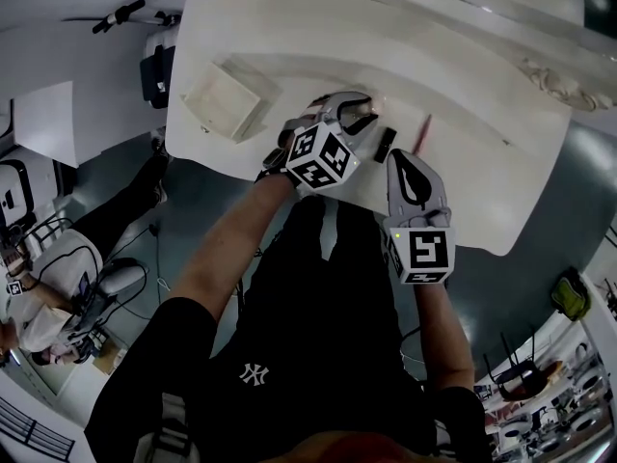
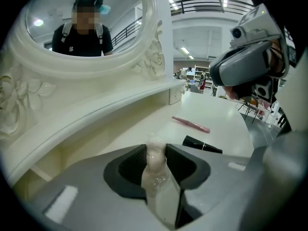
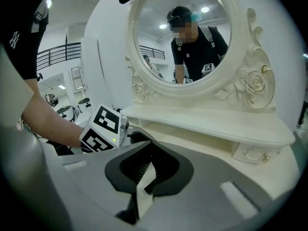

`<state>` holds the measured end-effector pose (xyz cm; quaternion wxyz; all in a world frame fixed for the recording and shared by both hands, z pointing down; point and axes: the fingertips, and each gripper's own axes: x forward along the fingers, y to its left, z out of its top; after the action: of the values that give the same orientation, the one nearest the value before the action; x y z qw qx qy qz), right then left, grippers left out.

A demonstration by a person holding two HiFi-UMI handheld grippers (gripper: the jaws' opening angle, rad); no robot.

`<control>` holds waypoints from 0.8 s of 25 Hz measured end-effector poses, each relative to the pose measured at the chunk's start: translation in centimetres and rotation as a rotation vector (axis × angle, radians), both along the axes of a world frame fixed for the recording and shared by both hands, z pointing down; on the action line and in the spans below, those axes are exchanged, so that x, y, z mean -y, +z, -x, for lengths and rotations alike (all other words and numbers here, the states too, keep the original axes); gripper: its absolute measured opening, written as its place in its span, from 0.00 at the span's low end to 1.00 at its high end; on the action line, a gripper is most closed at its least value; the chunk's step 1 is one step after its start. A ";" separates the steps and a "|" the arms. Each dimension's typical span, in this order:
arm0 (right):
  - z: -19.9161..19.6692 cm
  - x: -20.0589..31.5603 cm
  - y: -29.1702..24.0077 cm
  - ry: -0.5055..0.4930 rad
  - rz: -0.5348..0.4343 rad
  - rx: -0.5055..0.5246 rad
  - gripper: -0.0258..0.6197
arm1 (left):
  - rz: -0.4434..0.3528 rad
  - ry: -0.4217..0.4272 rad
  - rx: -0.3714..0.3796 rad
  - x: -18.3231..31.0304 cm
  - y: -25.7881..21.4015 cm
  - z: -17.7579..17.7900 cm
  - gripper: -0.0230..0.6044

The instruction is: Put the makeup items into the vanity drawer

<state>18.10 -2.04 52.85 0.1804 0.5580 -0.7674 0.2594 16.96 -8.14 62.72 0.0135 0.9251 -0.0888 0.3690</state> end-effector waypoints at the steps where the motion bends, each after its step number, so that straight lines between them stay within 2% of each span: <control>1: 0.0 -0.1 -0.2 0.004 -0.005 -0.005 0.08 | 0.005 -0.005 -0.005 0.0 -0.2 0.1 0.25; 8: 0.9 -0.7 -2.3 0.025 -0.037 -0.025 0.08 | -0.004 -0.030 -0.042 -0.9 -3.3 1.4 0.25; 20: 6.1 -1.0 -6.9 -0.009 -0.120 -0.044 0.08 | -0.038 -0.119 -0.121 -2.7 -9.9 6.7 0.26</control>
<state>11.95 -1.08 45.91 0.1648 0.5699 -0.7798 0.1998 10.28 -5.42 52.82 0.0231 0.9389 -0.1494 0.3091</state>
